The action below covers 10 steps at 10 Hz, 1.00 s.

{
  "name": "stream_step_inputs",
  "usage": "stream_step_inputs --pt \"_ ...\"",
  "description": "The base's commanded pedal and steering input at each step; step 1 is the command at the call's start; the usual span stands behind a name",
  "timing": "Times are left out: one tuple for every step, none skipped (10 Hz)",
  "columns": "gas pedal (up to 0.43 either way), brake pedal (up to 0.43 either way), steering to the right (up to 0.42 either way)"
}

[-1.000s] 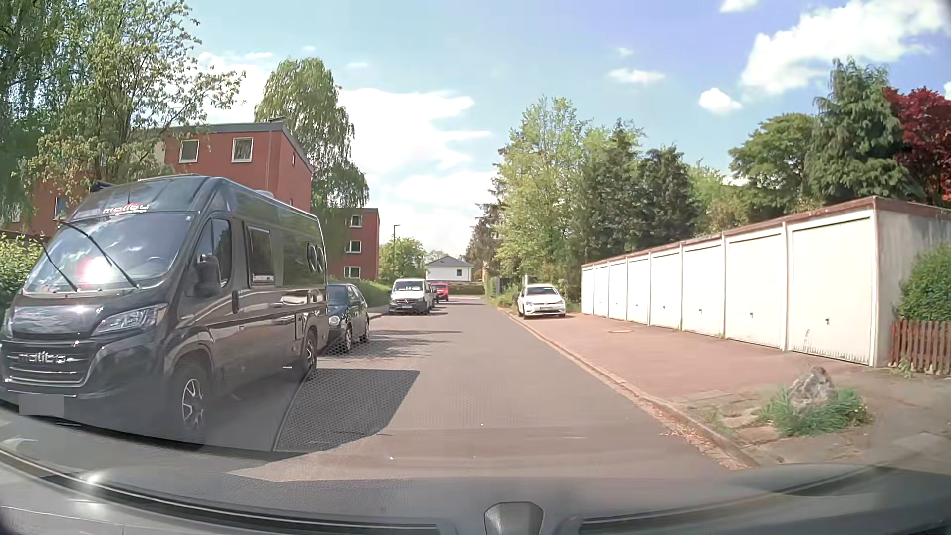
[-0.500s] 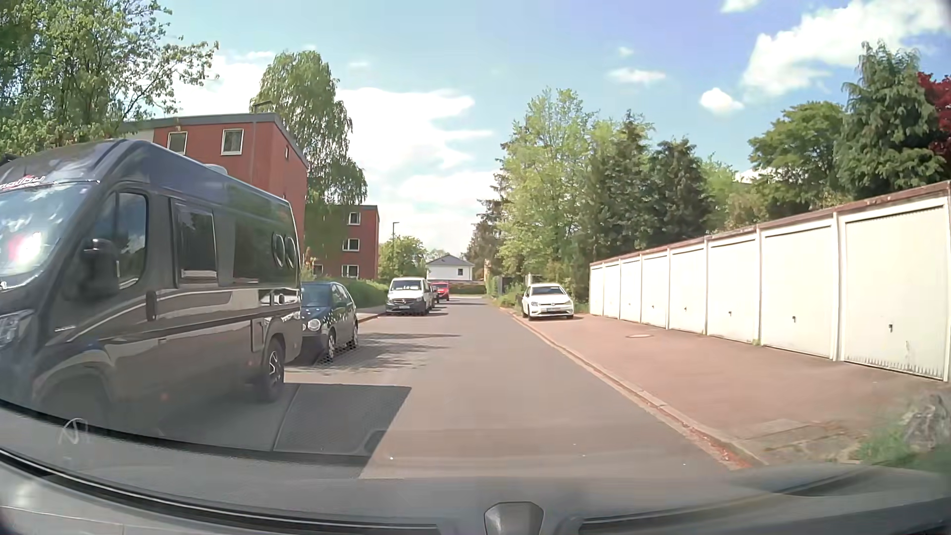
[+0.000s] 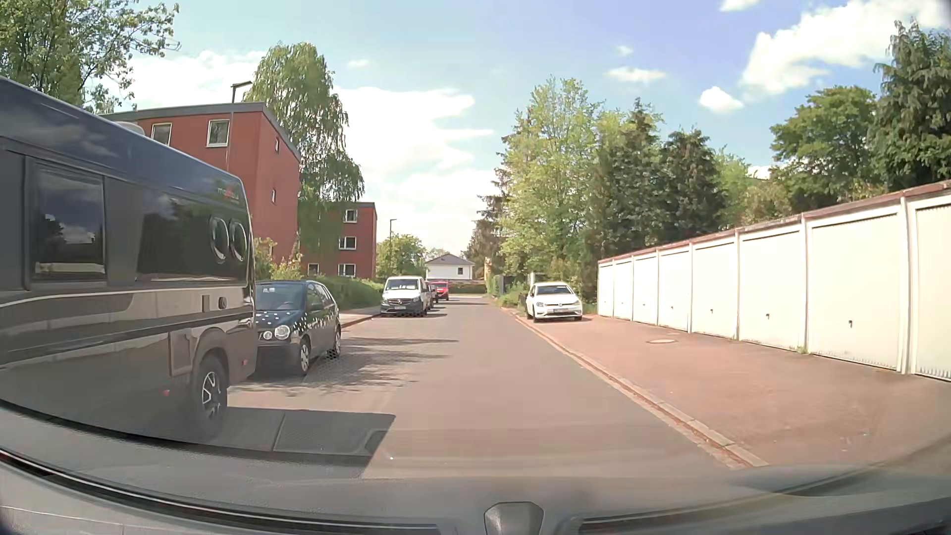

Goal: Follow the waypoints while adhering to traffic rules and regulations

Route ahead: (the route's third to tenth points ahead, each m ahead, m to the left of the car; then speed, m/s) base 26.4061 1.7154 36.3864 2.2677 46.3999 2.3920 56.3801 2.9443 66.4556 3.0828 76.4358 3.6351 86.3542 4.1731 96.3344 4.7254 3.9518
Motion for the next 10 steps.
stream_step_inputs --pt "0.079 0.0 -0.002" --pt "0.079 0.0 -0.001" --pt "0.079 0.0 0.001" --pt "0.087 0.0 0.003" --pt "0.087 0.0 0.004" --pt "0.079 0.0 0.004" --pt "0.079 0.0 0.006" --pt "0.079 0.0 0.009" --pt "0.079 0.0 0.01" --pt "0.079 0.0 0.01"
